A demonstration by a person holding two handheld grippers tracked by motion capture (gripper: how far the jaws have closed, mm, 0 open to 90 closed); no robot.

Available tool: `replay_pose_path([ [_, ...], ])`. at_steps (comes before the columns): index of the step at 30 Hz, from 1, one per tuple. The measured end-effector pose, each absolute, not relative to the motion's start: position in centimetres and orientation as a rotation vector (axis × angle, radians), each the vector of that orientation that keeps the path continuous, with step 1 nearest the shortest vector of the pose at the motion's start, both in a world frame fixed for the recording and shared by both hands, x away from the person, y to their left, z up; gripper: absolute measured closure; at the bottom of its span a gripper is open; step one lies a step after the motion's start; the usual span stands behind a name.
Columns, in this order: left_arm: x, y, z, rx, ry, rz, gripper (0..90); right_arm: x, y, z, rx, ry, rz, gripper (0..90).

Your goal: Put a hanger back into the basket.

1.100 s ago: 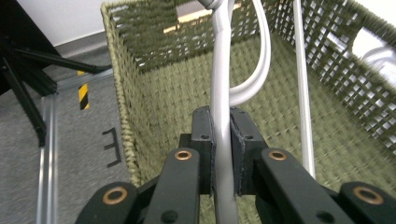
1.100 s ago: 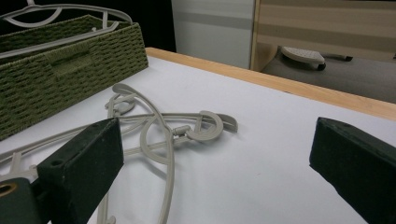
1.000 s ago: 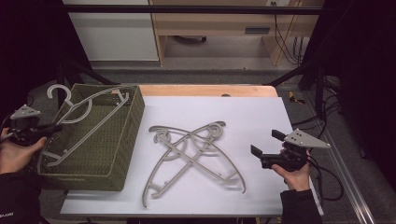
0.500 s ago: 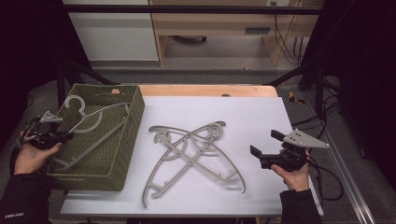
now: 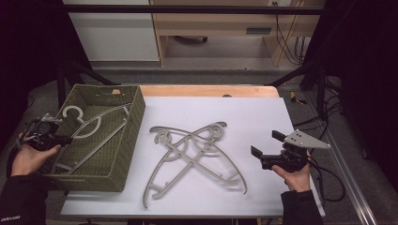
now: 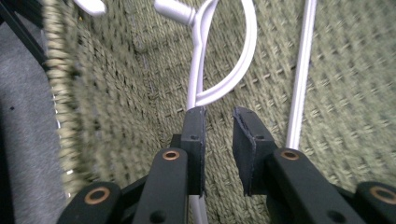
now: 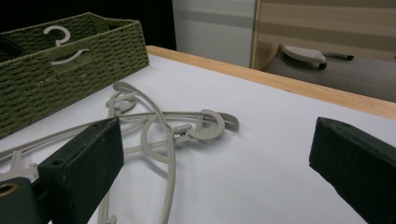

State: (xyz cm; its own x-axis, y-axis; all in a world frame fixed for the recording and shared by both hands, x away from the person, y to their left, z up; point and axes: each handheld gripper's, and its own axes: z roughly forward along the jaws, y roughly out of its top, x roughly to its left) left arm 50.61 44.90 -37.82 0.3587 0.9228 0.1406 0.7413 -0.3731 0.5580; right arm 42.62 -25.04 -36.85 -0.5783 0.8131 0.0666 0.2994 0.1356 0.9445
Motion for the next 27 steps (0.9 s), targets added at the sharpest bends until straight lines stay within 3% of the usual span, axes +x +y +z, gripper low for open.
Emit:
replay_pose_path([
  [6, 49.1, 43.6, -35.9, 2.129, 1.338, 0.637, 61.7, 42.6, -25.0, -36.8, 1.072, 1.947, 1.445, 3.4],
  [18, 46.3, 37.2, -33.1, 1.920, 1.032, 0.656, 27.1, 42.6, -24.8, -36.4, 1.045, 1.943, 1.444, 4.2],
  [27, 44.4, 32.3, -33.9, 1.778, 0.900, 0.606, 15.7, 42.8, -24.1, -35.8, 1.031, 1.944, 1.456, 4.0],
])
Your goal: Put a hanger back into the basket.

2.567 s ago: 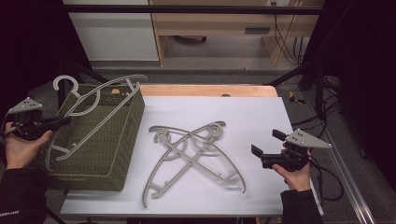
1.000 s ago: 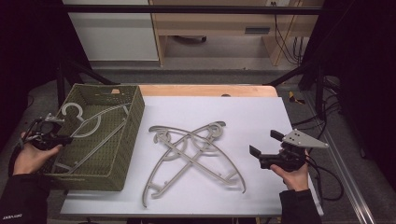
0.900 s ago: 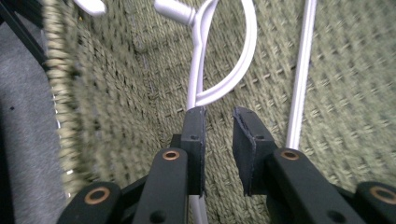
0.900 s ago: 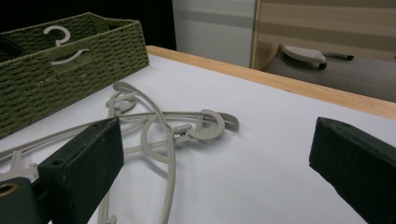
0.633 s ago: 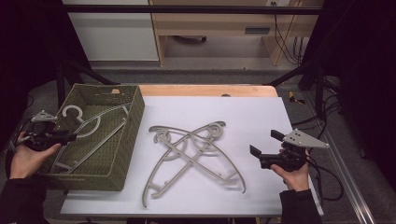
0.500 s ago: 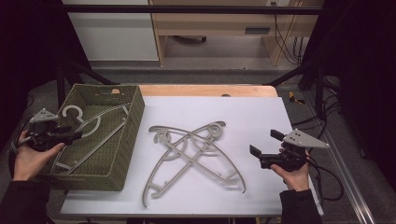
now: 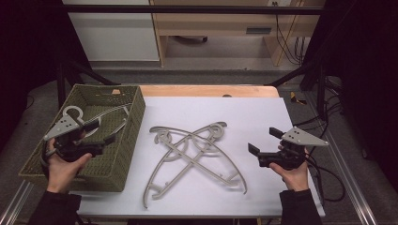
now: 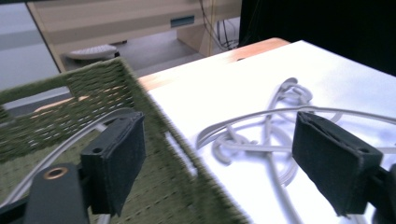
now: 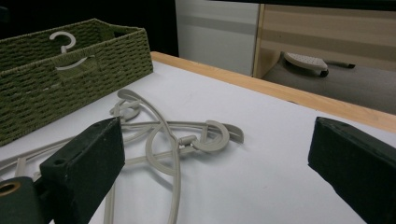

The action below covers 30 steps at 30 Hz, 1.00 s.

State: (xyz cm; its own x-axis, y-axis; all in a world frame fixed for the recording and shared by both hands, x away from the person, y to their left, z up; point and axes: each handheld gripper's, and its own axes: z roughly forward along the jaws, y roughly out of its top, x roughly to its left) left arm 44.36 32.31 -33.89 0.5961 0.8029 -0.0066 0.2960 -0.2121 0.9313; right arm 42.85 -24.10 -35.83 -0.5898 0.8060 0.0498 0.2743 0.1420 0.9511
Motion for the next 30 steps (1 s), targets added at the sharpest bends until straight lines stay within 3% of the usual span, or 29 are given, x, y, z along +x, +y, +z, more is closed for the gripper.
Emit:
replay_pose_path([
  [11, 42.7, 30.0, -35.8, 1.752, 0.892, 0.568, 7.7, 44.4, -22.5, -35.3, 1.035, 1.992, 1.478, 4.3],
  [30, 42.4, 29.0, -36.6, 1.813, 0.860, 0.555, 6.2, 48.2, -18.2, -40.0, 1.107, 2.245, 1.255, 10.4],
])
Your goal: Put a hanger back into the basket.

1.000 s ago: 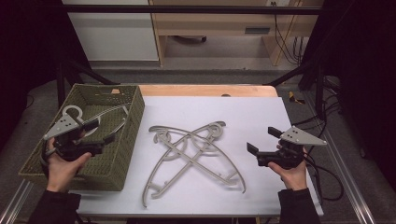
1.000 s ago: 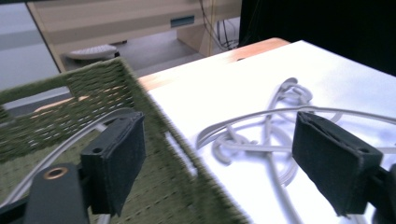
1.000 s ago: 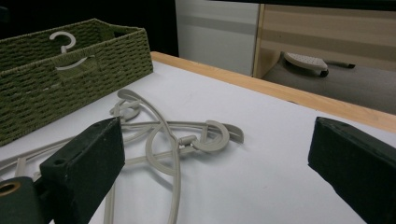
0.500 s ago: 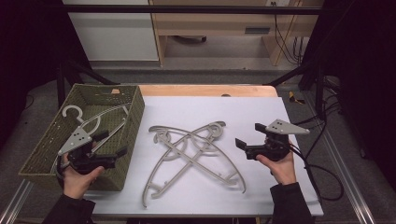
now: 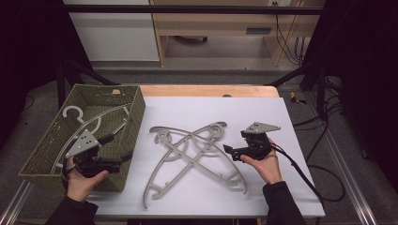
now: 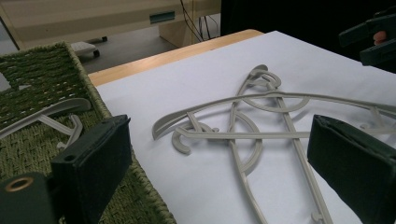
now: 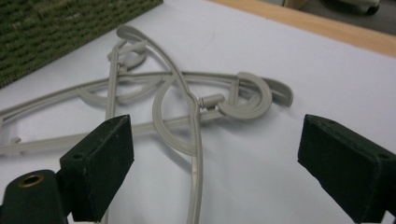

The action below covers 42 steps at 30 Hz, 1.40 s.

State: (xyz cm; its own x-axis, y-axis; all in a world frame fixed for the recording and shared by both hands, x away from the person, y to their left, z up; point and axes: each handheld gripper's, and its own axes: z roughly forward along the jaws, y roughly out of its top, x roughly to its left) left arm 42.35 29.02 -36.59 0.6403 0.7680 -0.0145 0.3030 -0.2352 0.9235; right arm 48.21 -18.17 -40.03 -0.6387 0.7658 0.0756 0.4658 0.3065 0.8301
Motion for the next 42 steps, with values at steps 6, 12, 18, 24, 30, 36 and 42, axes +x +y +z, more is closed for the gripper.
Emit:
replay_pose_path([
  [6, 42.4, 28.7, -36.8, 1.838, 0.855, 0.565, 6.2, 48.5, -18.1, -40.7, 1.141, 2.309, 1.179, 18.4],
  [12, 42.4, 28.7, -36.8, 1.849, 0.852, 0.566, 6.2, 49.0, -17.3, -41.9, 1.138, 2.392, 1.119, 28.8],
  [18, 42.4, 28.8, -36.7, 1.850, 0.855, 0.564, 6.2, 49.4, -16.3, -43.4, 1.160, 2.457, 1.032, 35.4],
  [24, 42.5, 28.8, -36.7, 1.853, 0.856, 0.567, 6.2, 49.7, -15.6, -44.5, 1.159, 2.494, 0.943, 43.5],
  [30, 42.5, 28.7, -36.7, 1.860, 0.856, 0.571, 6.3, 50.0, -15.1, -45.3, 1.180, 2.527, 0.918, 53.9],
  [36, 42.5, 28.7, -36.7, 1.865, 0.856, 0.572, 6.5, 50.2, -14.9, -45.6, 1.231, 2.533, 0.903, 67.0],
  [42, 42.5, 28.7, -36.8, 1.871, 0.856, 0.573, 6.7, 50.5, -14.9, -45.7, 1.256, 2.547, 0.912, 73.8],
])
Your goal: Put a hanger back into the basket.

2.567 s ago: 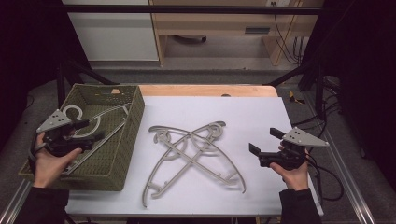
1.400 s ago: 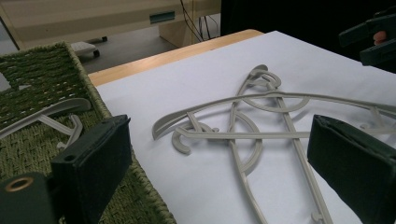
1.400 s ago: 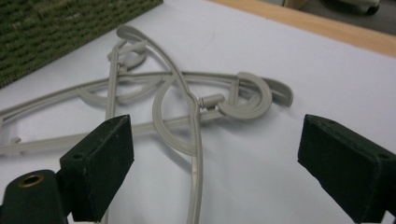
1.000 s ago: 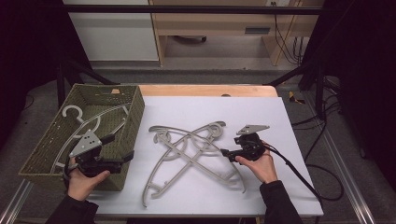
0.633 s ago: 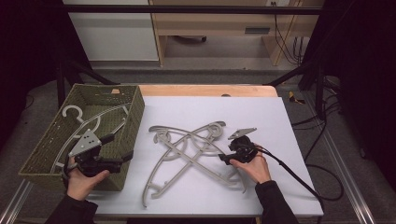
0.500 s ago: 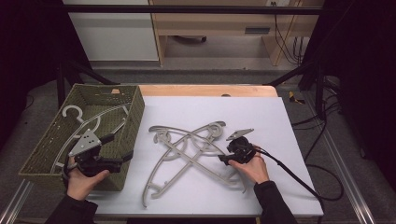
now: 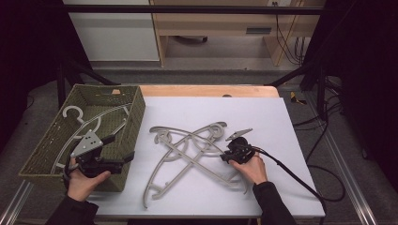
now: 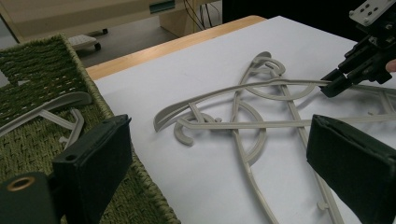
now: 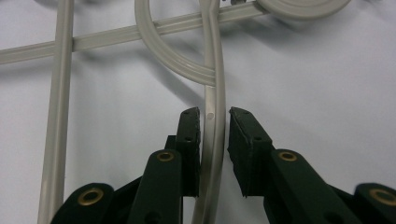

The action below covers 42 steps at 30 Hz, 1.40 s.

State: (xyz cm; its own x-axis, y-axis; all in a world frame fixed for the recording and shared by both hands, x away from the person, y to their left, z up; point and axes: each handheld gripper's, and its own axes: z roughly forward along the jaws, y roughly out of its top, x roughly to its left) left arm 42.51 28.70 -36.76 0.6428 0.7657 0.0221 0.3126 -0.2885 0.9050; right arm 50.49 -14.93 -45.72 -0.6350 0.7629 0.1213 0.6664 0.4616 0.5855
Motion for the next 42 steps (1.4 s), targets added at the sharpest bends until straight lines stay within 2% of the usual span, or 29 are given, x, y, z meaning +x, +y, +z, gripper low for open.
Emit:
replay_pose_path([
  [9, 42.5, 28.7, -36.8, 1.874, 0.855, 0.573, 7.1, 50.7, -15.1, -45.7, 1.327, 2.549, 0.926, 81.2],
  [23, 42.3, 28.6, -36.5, 1.874, 0.846, 0.577, 7.5, 49.9, -15.9, -43.8, 1.312, 2.519, 1.032, 82.1],
  [42, 41.7, 28.1, -35.9, 1.879, 0.817, 0.582, 7.7, 48.0, -17.6, -40.1, 1.116, 2.523, 1.173, 82.4],
])
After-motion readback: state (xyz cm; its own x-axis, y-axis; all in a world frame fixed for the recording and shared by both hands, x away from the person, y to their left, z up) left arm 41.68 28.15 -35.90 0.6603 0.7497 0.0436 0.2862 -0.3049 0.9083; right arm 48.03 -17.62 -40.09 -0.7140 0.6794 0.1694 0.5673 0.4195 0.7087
